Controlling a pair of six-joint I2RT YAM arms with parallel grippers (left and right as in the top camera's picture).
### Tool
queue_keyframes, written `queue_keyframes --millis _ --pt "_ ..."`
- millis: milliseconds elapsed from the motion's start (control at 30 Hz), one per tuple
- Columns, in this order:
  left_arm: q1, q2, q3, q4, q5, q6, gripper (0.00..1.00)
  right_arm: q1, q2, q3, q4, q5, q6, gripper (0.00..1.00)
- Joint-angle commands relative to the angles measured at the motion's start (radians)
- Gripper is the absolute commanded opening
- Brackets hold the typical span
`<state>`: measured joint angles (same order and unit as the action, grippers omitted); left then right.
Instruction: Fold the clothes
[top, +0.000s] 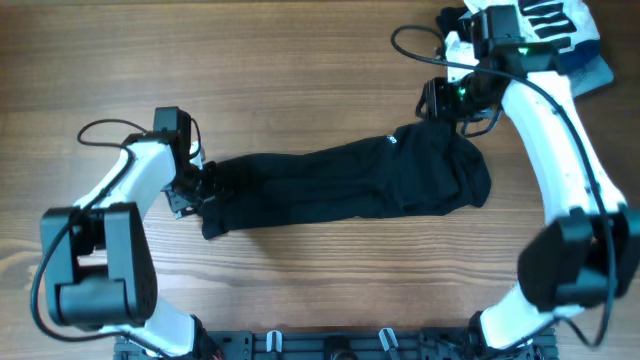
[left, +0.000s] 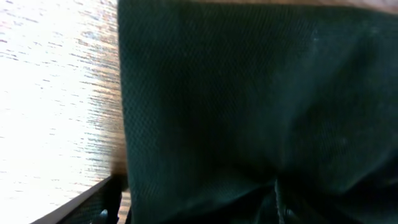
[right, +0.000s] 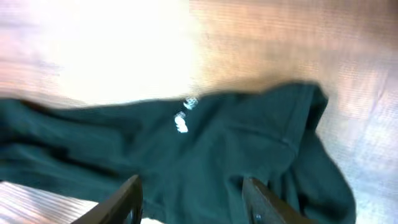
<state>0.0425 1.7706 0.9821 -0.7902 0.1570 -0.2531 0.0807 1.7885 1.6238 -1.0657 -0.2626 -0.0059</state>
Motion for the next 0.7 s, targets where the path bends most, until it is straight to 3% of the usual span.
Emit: queue_keyframes --millis 0,33,133,167,300,667 --pt "-0.001 0.068 -0.13 0.114 0.116 0.021 0.69 0.007 -0.216 0.006 0.045 -0.014 -0.016 0.56" --pt "-0.001 0.068 -0.14 0.129 0.137 0.021 0.57 0.007 -0.25 0.006 0.051 0.002 -0.013 0.57" --pt "-0.001 0.068 -0.146 0.152 0.15 -0.021 0.07 0.007 -0.338 0.006 0.054 0.027 -0.005 0.58" --pt "-0.001 0.068 -0.146 0.156 0.15 -0.043 0.04 0.007 -0.359 0.006 0.051 0.027 0.005 0.58" --pt "0.0 0.058 -0.146 0.159 0.149 -0.119 0.04 0.007 -0.454 0.006 0.029 0.014 0.035 0.54" --pt "0.0 -0.033 -0.146 0.196 0.145 -0.132 0.04 0.007 -0.637 0.006 -0.003 0.033 -0.019 0.56"
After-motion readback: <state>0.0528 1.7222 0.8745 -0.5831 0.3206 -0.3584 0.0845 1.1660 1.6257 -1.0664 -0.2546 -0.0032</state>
